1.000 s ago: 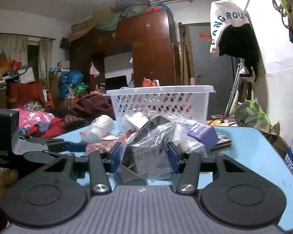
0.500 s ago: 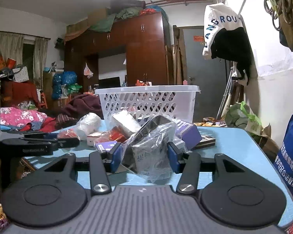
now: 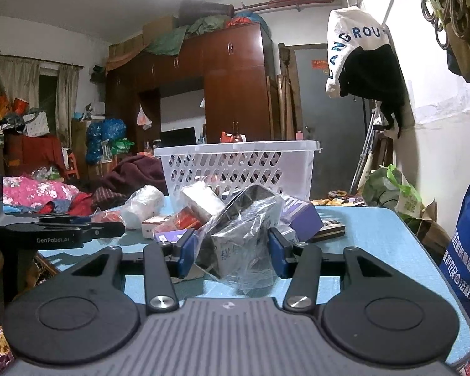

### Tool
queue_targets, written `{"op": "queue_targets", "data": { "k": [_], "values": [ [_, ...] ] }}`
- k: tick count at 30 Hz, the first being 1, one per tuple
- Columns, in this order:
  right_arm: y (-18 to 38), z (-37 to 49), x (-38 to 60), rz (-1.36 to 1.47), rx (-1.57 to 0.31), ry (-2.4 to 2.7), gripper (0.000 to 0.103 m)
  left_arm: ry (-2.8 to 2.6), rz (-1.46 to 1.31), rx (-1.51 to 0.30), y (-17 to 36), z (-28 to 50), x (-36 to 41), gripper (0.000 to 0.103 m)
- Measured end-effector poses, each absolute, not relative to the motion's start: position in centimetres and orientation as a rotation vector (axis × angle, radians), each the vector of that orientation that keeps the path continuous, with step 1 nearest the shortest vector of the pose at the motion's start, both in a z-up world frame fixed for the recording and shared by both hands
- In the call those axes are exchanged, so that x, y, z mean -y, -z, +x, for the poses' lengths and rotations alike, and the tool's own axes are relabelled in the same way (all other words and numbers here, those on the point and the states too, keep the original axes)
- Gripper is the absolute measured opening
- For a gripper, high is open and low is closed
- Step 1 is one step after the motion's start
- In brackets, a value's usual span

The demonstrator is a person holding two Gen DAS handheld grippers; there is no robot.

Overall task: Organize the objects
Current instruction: 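Grasp the clear bag with grey box in the right gripper while the left grasps the red bag, then carry both items over the white basket and open both grippers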

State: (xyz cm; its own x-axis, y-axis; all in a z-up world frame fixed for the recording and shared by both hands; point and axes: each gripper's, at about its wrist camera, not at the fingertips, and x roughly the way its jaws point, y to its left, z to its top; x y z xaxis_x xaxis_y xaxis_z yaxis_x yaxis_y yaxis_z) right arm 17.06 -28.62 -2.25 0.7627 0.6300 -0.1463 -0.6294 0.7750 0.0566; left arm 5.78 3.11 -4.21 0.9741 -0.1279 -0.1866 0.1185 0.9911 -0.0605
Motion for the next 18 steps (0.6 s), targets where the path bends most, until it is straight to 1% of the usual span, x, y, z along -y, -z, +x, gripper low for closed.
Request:
{"op": "queue_targets", "data": {
  "k": [8,11,14,16,18],
  "values": [
    [1.7,16.8,28.5,0.012,-0.143,-0.709,0.052,0.142,-0.076,-0.158,3.3,5.1,-3.6,0.049],
    [0.6,17.1,28.1,0.005,-0.13,-0.72,0.052,0.161,-0.09,-0.143,2.0,5.5,-3.9,0.049],
    [-2.4,18.3,26.7,-0.04,-0.065,-0.73,0.052,0.178,-0.112,-0.109,-1.4,7.3,-4.5,0.049],
    [-5.1,20.1,25.0,-0.086,-0.005,-0.733,0.051,0.183,-0.134,-0.1,-4.7,9.8,-5.1,0.049],
    [-7.7,23.4,23.1,-0.103,-0.01,-0.741,0.052,0.163,-0.158,-0.12,-7.6,13.2,-5.8,0.049]
  ]
}}
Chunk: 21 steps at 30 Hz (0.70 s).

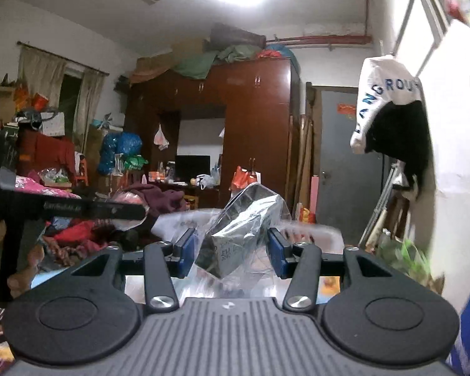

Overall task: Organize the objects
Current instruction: 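Carry both items over the white basket and open both grippers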

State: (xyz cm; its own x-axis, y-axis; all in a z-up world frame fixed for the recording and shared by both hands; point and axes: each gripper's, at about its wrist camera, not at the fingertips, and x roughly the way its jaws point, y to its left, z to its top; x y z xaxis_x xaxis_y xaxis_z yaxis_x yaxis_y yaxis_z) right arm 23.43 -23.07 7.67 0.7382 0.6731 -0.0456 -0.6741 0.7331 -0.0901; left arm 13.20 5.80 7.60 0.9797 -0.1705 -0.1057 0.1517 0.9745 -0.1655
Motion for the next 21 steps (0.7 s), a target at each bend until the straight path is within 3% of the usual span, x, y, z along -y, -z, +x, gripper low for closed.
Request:
{"op": "queue_targets", "data": {
  "k": [5,9,10,12,13,16,21],
  "values": [
    [-9.9,31.4,19.1,-0.134,-0.135,-0.692,0.051,0.109,-0.172,-0.286,-9.9,22.3,-6.5,0.049],
    [-9.6,33.7,18.1,-0.147,-0.176,-0.673,0.052,0.1,-0.176,-0.335,-9.2,25.3,-6.4,0.052],
    [-9.2,33.7,18.4,-0.139,-0.177,-0.674,0.056,0.095,-0.169,-0.331,-9.1,25.6,-6.4,0.056],
    [-9.2,33.5,18.9,-0.118,-0.174,-0.666,0.083,0.084,-0.18,-0.334,-8.9,25.8,-6.6,0.084],
    [-9.2,32.9,19.3,-0.11,-0.16,-0.655,0.103,0.09,-0.189,-0.329,-9.0,25.5,-6.7,0.085],
    [-9.3,30.0,21.5,-0.059,-0.106,-0.684,0.103,0.12,-0.185,-0.282,-9.2,22.4,-7.0,0.085],
    [-4.9,25.5,26.8,0.03,-0.191,-0.68,0.103,0.113,-0.141,-0.279,-6.3,15.6,-7.1,0.09]
  ]
}}
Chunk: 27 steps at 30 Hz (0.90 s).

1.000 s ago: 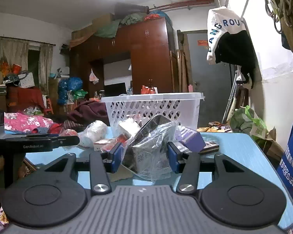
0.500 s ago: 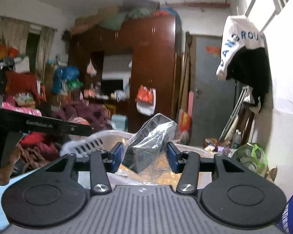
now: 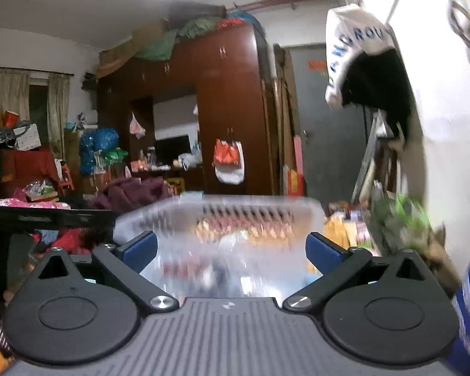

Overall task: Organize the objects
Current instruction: 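Carry both items over the white basket and open both grippers, then grasp the plastic-wrapped roll with the left gripper while the right grasps a white bagged packet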

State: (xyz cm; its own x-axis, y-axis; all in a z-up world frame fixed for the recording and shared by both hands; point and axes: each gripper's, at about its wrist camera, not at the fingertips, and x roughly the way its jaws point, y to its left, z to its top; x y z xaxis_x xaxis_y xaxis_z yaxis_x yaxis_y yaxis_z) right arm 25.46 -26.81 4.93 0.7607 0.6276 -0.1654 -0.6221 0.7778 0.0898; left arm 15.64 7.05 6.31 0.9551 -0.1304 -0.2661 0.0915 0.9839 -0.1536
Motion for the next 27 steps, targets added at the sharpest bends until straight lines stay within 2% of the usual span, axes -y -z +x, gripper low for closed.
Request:
{"op": "queue_targets", "data": {
  "k": [3,7,10,12,13,14,16,18,19,21,27],
  "values": [
    [-1.9,25.0,28.3,0.037,-0.25,-0.658,0.103,0.083,-0.123,-0.345,-3.0,14.0,-7.2,0.09],
    [-0.2,25.5,27.9,0.043,-0.311,-0.705,0.091,0.072,-0.154,-0.382,-1.0,13.8,-7.9,0.09],
    [-0.2,25.1,26.2,-0.029,-0.311,-0.722,0.088,0.051,-0.156,-0.384,-0.5,13.9,-7.8,0.09],
    [-0.1,25.1,24.8,-0.093,-0.326,-0.706,0.077,0.052,-0.146,-0.395,-0.3,14.5,-7.4,0.09],
    [0.1,25.2,24.6,-0.106,-0.335,-0.699,0.066,0.045,-0.133,-0.406,-0.1,14.8,-7.2,0.09],
    [0.3,25.3,24.4,-0.107,-0.341,-0.694,0.06,0.032,-0.126,-0.414,0.0,15.0,-7.0,0.087],
    [0.6,25.4,24.4,-0.102,-0.337,-0.678,0.056,0.008,-0.115,-0.431,0.4,15.3,-6.8,0.078],
    [0.6,25.4,24.8,-0.087,-0.333,-0.679,0.048,0.006,-0.123,-0.435,0.4,15.4,-6.9,0.066],
    [0.6,25.4,24.8,-0.091,-0.328,-0.678,0.042,0.004,-0.115,-0.44,0.4,15.6,-6.8,0.064],
    [0.8,25.2,24.8,-0.095,-0.32,-0.677,0.038,0.008,-0.083,-0.458,0.4,15.8,-6.3,0.054],
    [0.9,24.3,25.3,-0.07,-0.249,-0.666,0.036,0.046,-0.134,-0.386,0.6,14.6,-7.1,0.052]
  ]
}}
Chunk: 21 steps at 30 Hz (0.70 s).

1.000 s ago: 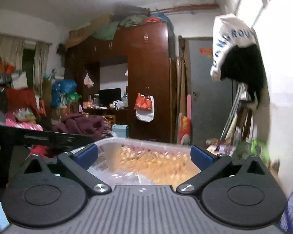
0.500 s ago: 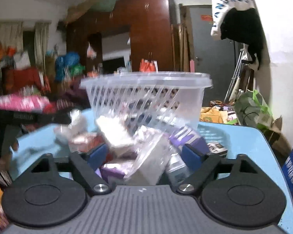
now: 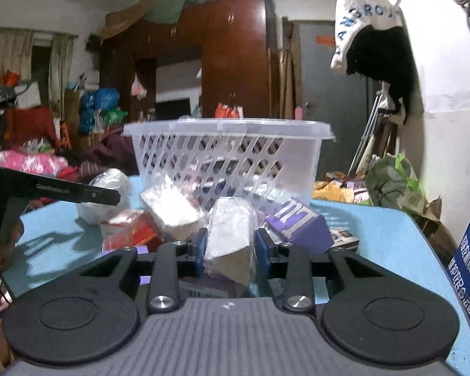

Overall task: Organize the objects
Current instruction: 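Grasp the plastic-wrapped roll with the left gripper while the right grasps a white bagged packet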

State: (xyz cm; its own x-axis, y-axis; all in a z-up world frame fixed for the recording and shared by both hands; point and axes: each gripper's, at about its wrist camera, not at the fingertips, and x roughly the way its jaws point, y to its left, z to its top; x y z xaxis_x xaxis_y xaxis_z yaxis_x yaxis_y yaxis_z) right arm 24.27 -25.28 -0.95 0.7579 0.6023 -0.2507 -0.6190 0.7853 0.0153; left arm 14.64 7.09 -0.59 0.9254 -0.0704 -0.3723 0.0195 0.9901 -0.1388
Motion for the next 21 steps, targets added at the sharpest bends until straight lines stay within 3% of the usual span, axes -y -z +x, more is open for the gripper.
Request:
{"op": "queue_targets", "data": {
  "k": [5,21],
  "values": [
    [1.0,24.0,26.1,-0.016,-0.21,-0.667,0.035,0.054,-0.119,-0.292,0.4,13.2,-6.6,0.052],
    [1.4,23.9,26.1,-0.01,-0.177,-0.677,0.035,0.065,-0.128,-0.238,0.2,12.8,-6.7,0.052]
  ]
}}
